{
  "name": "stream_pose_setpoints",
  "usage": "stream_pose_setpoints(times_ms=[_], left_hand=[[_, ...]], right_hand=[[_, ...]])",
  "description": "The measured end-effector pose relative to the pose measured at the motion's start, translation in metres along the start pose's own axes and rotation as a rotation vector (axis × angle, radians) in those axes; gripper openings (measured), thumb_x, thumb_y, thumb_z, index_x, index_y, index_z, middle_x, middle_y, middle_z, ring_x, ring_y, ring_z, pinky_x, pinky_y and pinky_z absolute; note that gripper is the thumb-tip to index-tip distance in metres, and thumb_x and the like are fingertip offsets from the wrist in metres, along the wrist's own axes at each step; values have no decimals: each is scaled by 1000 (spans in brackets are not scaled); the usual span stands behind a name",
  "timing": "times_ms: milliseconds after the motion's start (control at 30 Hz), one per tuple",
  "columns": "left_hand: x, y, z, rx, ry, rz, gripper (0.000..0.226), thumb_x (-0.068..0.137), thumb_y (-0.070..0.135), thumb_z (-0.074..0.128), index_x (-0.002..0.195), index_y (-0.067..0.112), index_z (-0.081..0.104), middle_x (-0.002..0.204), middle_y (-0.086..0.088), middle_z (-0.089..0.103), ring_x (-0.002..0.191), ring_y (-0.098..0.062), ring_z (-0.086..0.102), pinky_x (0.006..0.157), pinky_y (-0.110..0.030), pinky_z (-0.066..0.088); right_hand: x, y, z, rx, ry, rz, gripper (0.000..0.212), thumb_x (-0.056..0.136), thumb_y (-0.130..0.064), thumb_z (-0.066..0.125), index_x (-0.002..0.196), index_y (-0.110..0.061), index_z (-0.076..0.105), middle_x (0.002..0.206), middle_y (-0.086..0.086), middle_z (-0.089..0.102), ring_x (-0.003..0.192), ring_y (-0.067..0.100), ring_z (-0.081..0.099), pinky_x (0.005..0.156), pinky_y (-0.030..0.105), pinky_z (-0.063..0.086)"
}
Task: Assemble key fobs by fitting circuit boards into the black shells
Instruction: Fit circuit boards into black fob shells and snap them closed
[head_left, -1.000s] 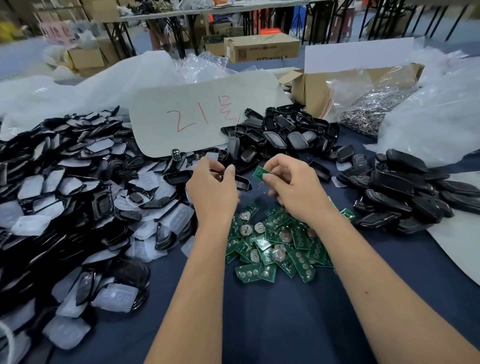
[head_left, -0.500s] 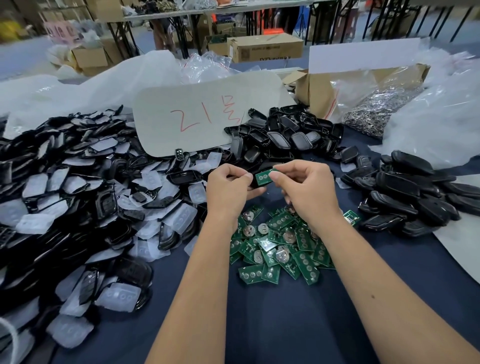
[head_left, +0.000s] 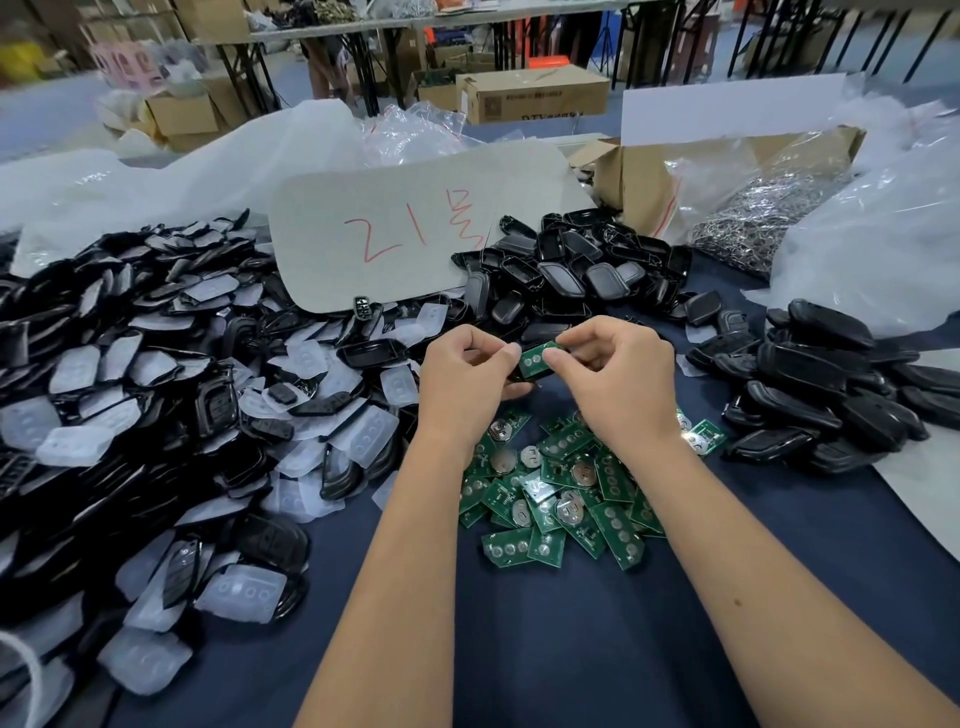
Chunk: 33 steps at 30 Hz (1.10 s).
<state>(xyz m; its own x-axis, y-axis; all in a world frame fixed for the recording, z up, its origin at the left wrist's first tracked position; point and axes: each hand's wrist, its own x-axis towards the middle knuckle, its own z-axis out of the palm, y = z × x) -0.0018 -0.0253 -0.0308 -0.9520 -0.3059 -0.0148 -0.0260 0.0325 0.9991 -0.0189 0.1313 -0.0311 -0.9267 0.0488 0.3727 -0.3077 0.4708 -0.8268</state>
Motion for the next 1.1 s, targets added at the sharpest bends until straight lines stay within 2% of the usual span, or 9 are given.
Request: stream_pose_setpoints(times_ms=[133,233,400,467,600,767,833,967,1100], left_hand=[[-1,-2,0,64,5,33,24,84,1,83,90,7,61,77,-5,68,61,-16,73,73,-38,65],[-1,-2,-3,58,-23,22,26,84,0,83,88,9,59,66,1,68,60,-21,74,71,-38,64],[-3,4,-9,56,-74,17,23,86,-4,79,93,5,59,93,-30,70,59,-22,72,63,-25,59],[-5,7,-11,46,-91,30,21,86,-5,78,94,4,61,95,-32,71,59,-21,72,60,-22,57],[-5,10,-13,-23,-100,47,20,86,-3,79,95,8,66,83,-21,74,58,-16,70,57,-17,51],[-7,10,-6,-190,-79,-5,19,86,3,81,96,13,69,80,-8,74,69,-18,68,72,-32,56],[-8,11,-4,-209,-96,-14,16,87,4,81,94,13,69,76,-5,73,70,-18,67,76,-35,56],[-8,19,-12,-150,-34,2,16,89,3,78,96,13,69,76,-5,73,62,-13,63,65,-25,52],[-6,35,-45,-56,31,61,17,90,3,76,95,18,69,79,-5,68,66,-11,65,63,-24,56]], right_hand=[[-1,-1,1,-31,-5,30,19,82,-29,87,83,-22,69,66,-5,68,58,5,60,59,17,44],[-1,0,-1,-51,-3,52,27,79,-35,89,86,-23,66,59,-5,65,52,4,56,58,17,41],[0,1,-7,-18,-108,43,18,81,-32,89,95,-27,78,81,-9,72,69,4,65,64,19,50],[1,1,-9,160,-209,115,13,85,-21,86,97,-22,80,85,-1,77,63,7,68,55,22,52],[2,0,-9,454,-258,198,11,89,-3,79,92,-14,79,74,12,76,60,20,68,54,23,53],[1,-5,-3,576,-158,187,14,88,2,78,88,-12,77,67,6,74,55,16,66,52,22,53],[0,-6,0,569,-104,181,12,88,-1,79,88,-12,76,68,7,74,56,17,66,52,23,53],[-7,-15,9,493,-88,143,9,91,-9,79,97,-11,74,73,6,75,59,19,70,57,28,56],[-22,-34,18,177,-52,-3,23,91,-26,80,105,-21,63,87,-8,71,66,12,71,62,34,59]])
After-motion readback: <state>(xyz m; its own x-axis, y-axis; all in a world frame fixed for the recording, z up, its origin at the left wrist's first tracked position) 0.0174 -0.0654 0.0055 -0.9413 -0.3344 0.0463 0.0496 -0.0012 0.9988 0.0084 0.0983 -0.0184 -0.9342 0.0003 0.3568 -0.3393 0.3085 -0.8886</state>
